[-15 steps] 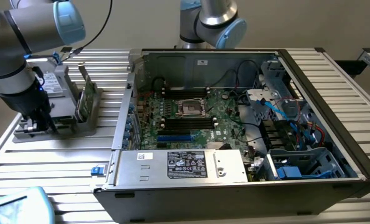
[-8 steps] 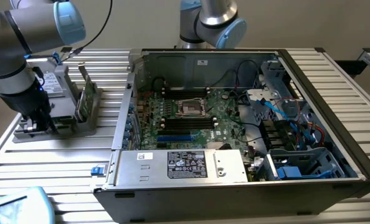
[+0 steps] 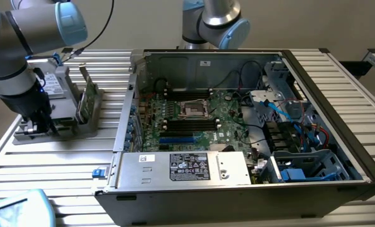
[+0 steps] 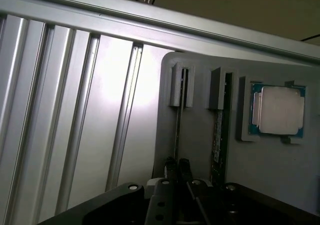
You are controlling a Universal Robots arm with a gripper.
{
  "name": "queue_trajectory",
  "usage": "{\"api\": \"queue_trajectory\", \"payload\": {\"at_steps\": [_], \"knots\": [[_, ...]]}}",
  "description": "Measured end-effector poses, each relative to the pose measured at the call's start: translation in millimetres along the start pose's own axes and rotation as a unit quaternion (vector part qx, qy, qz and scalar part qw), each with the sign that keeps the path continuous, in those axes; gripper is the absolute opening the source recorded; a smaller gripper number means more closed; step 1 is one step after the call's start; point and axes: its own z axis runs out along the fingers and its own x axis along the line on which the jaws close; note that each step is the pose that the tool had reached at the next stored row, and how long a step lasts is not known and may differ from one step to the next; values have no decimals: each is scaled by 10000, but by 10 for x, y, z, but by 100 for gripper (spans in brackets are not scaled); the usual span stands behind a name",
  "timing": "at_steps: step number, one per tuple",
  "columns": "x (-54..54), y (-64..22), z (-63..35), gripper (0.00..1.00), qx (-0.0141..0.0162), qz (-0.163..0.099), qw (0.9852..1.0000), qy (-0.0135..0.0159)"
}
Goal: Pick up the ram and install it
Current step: 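Pick up the ram and move it above insertion slot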
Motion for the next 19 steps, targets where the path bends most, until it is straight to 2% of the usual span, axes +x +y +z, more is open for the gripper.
{"api": "queue_trajectory", "payload": {"at_steps": [5, 10, 16, 19], "knots": [[4, -20, -17, 14, -74, 14, 10000, -14], [9, -35, -35, 14, -129, 34, 9999, -25], [14, -59, -37, 14, -163, 66, 9998, -30], [15, -61, -37, 14, -167, 80, 9998, -30]]}}
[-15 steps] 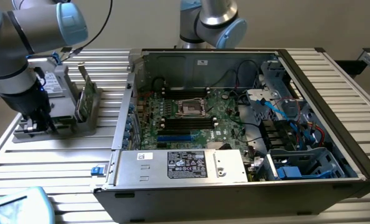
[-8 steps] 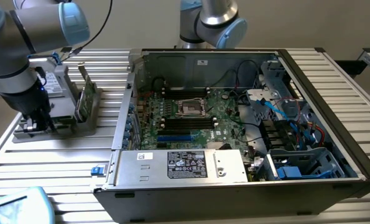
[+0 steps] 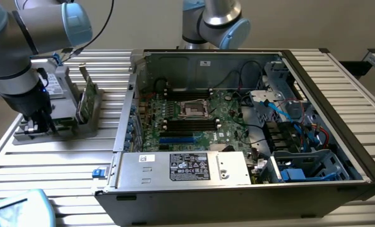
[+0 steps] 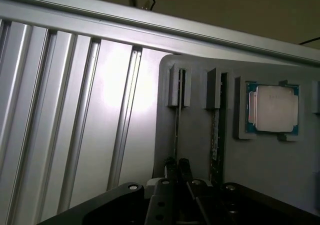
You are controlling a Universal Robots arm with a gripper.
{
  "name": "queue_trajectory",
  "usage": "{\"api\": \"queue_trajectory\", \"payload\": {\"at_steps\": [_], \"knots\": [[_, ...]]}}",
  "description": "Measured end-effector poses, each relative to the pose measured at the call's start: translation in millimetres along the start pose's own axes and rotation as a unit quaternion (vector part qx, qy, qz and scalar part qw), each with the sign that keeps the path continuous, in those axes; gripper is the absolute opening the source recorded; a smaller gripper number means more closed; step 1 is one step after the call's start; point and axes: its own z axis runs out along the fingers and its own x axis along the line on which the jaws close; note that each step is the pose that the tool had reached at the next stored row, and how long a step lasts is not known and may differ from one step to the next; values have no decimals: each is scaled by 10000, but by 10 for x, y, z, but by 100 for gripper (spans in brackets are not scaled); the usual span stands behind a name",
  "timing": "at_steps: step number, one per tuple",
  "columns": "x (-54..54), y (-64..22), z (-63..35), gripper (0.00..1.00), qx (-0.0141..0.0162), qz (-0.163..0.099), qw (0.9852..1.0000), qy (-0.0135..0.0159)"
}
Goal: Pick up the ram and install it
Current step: 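Pick up the ram and move it above insertion slot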
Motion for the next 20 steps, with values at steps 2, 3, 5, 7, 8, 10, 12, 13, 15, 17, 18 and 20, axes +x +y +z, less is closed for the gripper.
{"api": "queue_trajectory", "payload": {"at_steps": [2, 3, 5, 7, 8, 10, 12, 13, 15, 17, 18, 20], "knots": [[1, 0, 7, 14, 0, 1, 10000, 0], [1, 2, 12, 14, 0, 1, 10000, 1], [0, 14, 32, 14, -1, 1, 10000, 6], [-1, 21, 40, 14, -3, 2, 10000, 11], [-1, 23, 44, 14, -3, 2, 10000, 12], [-1, 25, 47, 14, -2, 3, 10000, 12], [-1, 24, 49, 14, -3, 3, 10000, 13], [-1, 24, 49, 13, -3, 3, 10000, 14], [-2, 25, 51, 13, -1, 3, 10000, 13], [-1, 25, 51, 13, -2, 3, 10000, 15], [-1, 25, 51, 13, -2, 3, 10000, 16], [-2, 25, 50, 13, -2, 3, 10000, 17]]}}
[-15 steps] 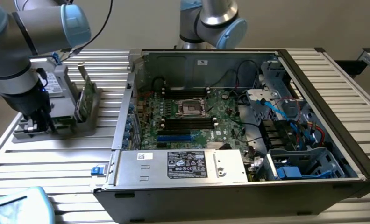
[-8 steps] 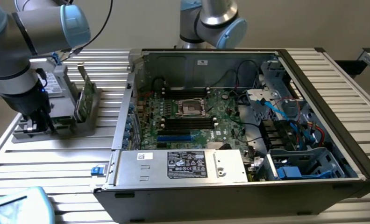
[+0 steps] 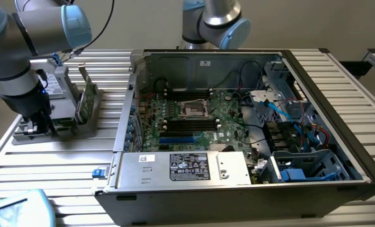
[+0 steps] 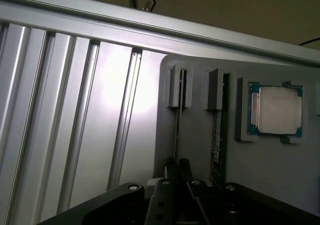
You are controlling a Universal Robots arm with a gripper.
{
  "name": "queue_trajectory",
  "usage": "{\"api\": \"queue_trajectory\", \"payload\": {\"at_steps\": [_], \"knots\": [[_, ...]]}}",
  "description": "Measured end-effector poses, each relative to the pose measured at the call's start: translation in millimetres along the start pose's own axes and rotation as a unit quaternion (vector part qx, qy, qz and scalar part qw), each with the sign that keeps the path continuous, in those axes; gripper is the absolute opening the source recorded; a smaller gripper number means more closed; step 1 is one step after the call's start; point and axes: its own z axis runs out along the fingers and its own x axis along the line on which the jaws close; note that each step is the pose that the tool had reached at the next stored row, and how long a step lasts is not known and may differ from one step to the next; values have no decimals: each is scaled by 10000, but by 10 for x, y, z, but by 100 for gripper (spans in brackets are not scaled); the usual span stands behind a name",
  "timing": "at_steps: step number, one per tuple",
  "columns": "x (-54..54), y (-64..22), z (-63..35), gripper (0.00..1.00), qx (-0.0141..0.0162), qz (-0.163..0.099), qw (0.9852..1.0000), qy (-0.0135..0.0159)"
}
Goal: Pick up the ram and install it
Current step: 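Pick up the ram and move it above insertion slot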
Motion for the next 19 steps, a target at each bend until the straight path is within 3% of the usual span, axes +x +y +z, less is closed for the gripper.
{"api": "queue_trajectory", "payload": {"at_steps": [10, 19], "knots": [[-3, -14, -66, 13, -9, 3, 10000, 16], [-5, -21, -93, 13, -32, 11, 10000, 64]]}}
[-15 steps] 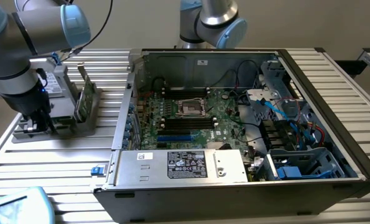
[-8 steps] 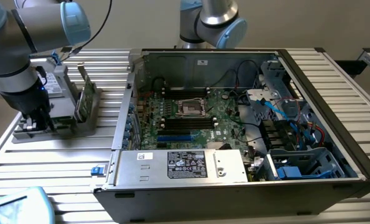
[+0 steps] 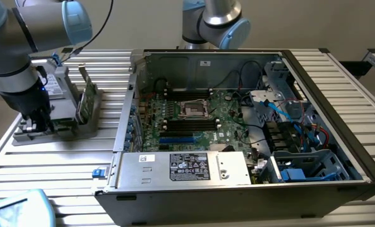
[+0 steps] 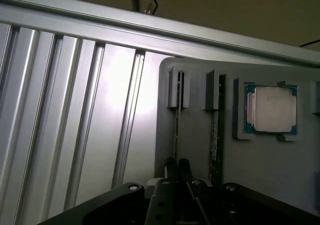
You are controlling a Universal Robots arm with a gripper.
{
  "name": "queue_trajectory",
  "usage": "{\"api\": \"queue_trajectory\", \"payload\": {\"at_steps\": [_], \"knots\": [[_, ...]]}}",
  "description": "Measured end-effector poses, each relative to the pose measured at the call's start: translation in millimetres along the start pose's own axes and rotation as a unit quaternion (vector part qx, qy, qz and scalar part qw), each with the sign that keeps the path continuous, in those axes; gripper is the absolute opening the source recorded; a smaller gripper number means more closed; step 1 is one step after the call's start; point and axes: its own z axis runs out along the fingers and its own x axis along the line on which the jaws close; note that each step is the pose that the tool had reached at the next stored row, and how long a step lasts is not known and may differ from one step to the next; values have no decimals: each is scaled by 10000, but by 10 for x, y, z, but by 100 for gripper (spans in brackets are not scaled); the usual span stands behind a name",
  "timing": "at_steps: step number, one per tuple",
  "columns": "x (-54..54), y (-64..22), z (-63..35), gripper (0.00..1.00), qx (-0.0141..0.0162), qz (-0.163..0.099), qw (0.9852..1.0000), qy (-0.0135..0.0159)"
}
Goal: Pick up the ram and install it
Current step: 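Pick up the ram and move it above insertion slot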
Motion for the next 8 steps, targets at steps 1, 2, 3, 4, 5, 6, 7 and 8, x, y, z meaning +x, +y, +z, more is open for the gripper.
{"api": "queue_trajectory", "payload": {"at_steps": [1, 2, 3, 4, 5, 6, 7, 8], "knots": [[0, -1, -1, 13, -1, 0, 10000, 5], [1, -2, -1, 13, -2, 1, 10000, 11], [1, -2, -2, 13, -3, 2, 10000, 15], [1, -2, -3, 13, -5, 2, 10000, 21], [1, -2, -2, 13, -6, 3, 10000, 26], [1, -3, 2, 13, -6, 4, 10000, 32], [2, -4, 8, 13, -7, 5, 10000, 36], [2, -4, 13, 13, -8, 5, 10000, 40]]}}
